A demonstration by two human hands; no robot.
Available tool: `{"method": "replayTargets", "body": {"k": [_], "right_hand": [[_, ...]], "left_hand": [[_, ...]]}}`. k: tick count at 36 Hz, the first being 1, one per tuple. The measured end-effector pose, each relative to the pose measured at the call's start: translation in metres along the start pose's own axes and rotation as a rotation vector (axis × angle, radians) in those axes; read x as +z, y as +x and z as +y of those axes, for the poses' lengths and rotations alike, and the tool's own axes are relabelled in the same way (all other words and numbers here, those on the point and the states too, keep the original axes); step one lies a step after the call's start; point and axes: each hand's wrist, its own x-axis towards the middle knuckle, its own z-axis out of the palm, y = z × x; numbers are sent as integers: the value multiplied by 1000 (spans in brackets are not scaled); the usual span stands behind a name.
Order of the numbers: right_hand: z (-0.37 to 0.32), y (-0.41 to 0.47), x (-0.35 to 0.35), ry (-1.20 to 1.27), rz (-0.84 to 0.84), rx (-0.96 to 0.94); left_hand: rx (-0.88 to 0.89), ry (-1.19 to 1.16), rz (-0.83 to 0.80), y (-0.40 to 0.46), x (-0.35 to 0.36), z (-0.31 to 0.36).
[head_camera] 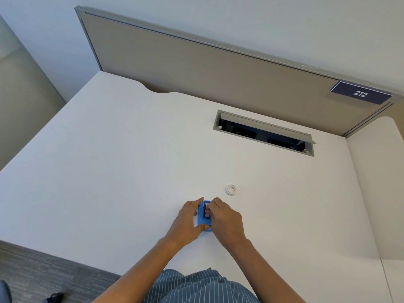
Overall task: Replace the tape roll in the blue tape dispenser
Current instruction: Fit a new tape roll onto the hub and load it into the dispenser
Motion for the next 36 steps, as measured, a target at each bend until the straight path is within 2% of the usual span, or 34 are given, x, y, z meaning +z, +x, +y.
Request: {"method": "replayTargets", "body": {"k": [13, 22, 26, 36], "right_hand": [[-2, 1, -2, 77, -53, 86], [-3, -1, -1, 102, -110, 84], [-2, -4, 2, 119, -93, 100], [-1, -15, 9, 88, -27, 97]], "left_hand": [[102, -7, -16, 8, -3, -1], [108, 47, -118, 10, -10, -13], [111, 89, -178, 10, -13, -13], [151, 140, -134, 9, -13, -17]]}}
